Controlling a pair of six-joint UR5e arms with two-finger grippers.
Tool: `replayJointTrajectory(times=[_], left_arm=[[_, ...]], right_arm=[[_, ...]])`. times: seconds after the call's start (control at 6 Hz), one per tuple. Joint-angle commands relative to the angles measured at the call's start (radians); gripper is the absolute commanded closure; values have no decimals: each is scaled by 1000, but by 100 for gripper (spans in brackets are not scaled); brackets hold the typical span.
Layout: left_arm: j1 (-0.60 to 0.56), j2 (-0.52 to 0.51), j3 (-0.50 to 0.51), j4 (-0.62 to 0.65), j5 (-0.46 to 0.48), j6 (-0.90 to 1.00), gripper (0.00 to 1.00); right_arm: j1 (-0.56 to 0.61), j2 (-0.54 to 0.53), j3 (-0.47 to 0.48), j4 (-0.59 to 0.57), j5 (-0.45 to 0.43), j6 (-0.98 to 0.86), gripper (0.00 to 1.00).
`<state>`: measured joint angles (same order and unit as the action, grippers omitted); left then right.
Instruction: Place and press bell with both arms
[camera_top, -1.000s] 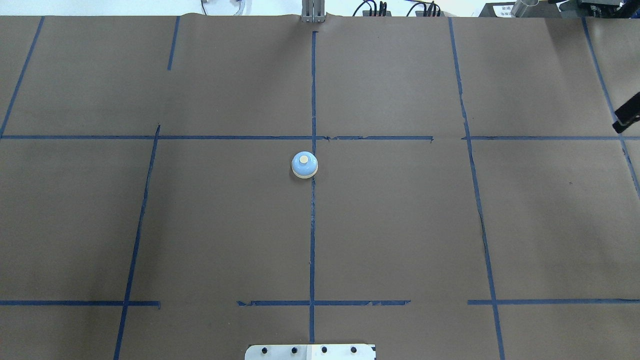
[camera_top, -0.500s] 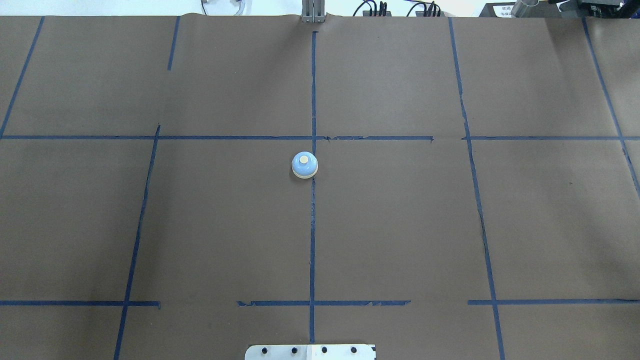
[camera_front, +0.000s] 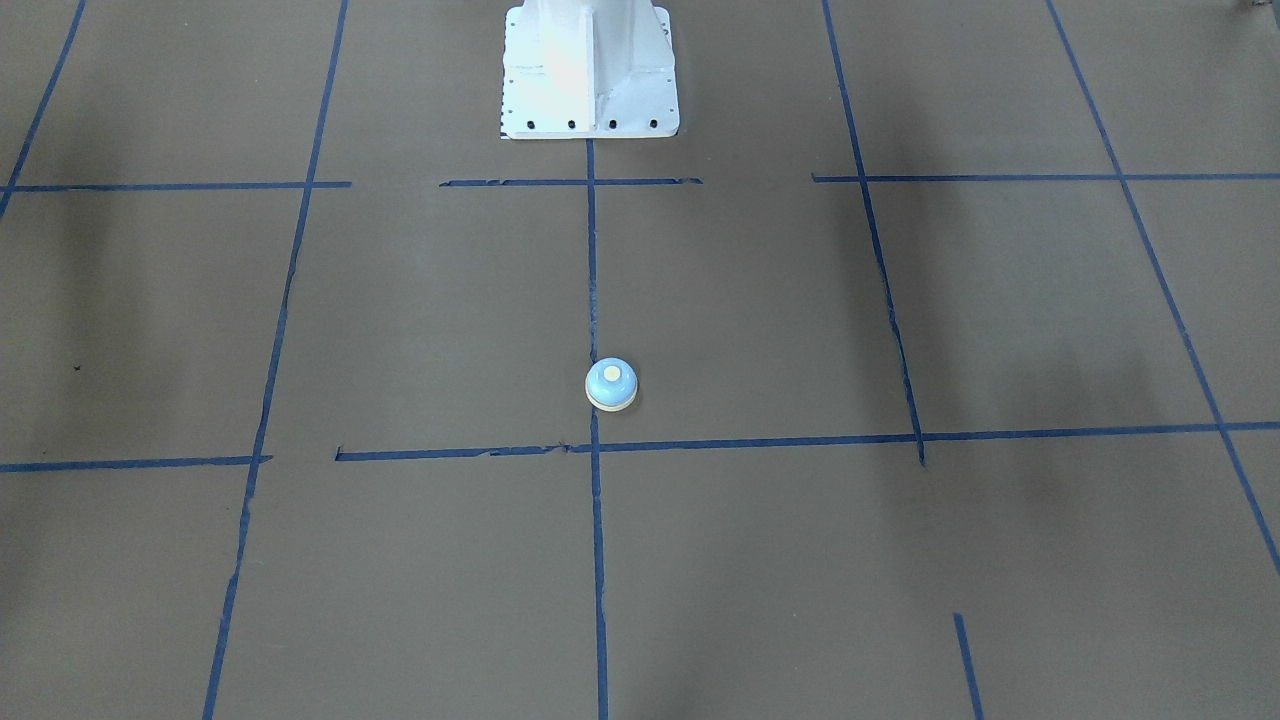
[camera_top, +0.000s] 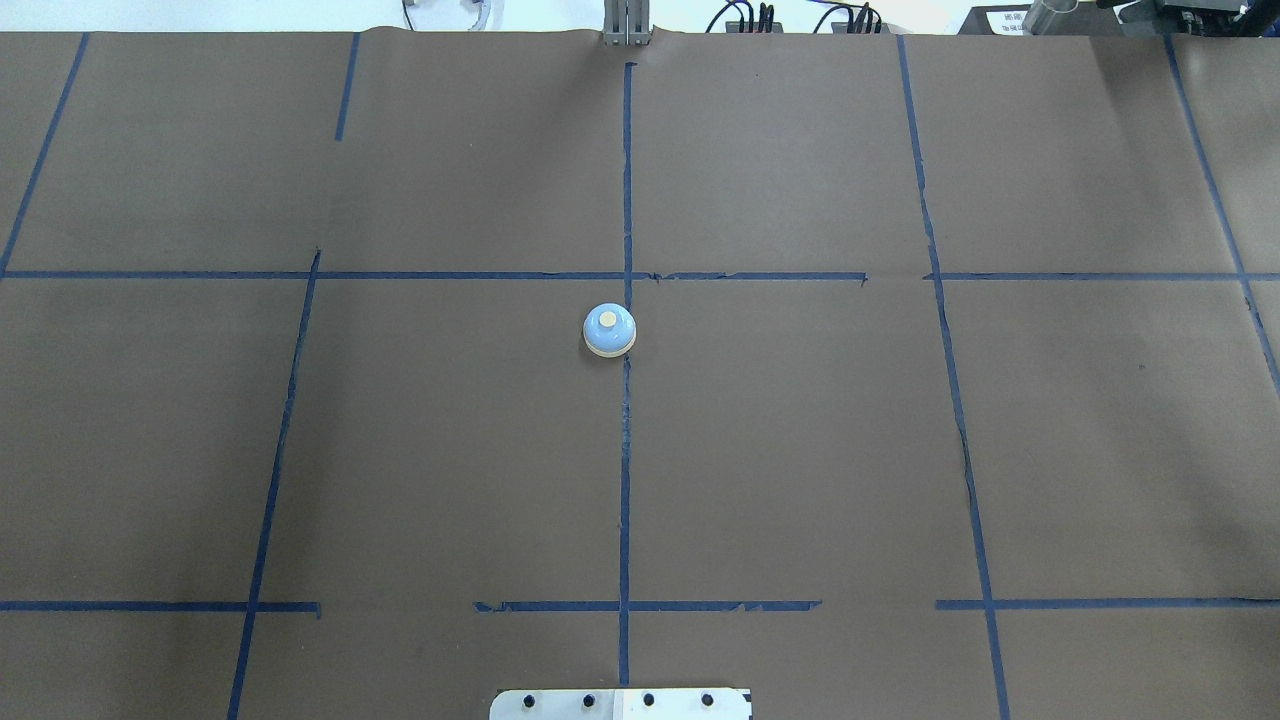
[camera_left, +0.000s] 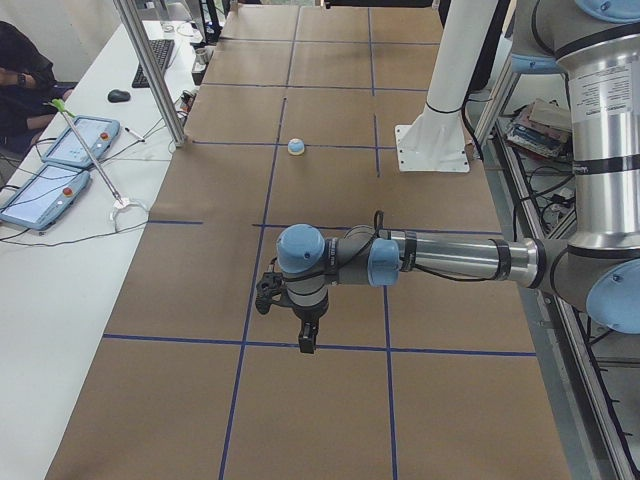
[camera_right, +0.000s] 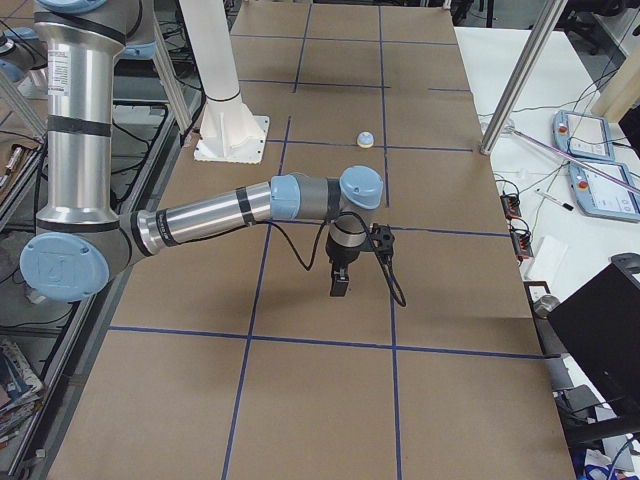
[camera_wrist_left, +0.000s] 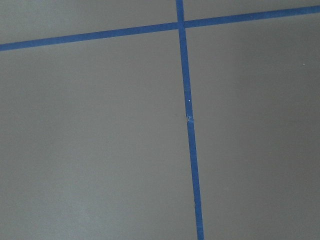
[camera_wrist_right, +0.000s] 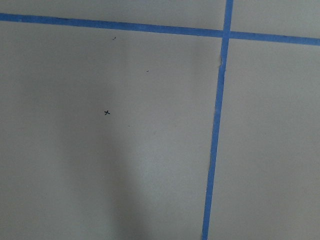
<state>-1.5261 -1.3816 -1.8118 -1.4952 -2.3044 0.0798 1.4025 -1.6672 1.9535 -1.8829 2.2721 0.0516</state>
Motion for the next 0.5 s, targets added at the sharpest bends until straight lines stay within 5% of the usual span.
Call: replayJointTrajectory(times=[0.0, 0.33], left_arm=[[1, 7, -4, 0, 0, 0, 0], [1, 7, -4, 0, 0, 0, 0]], right_arm=[[0, -5, 1, -1, 1, -1, 0], [1, -6, 1, -1, 1, -6, 0]])
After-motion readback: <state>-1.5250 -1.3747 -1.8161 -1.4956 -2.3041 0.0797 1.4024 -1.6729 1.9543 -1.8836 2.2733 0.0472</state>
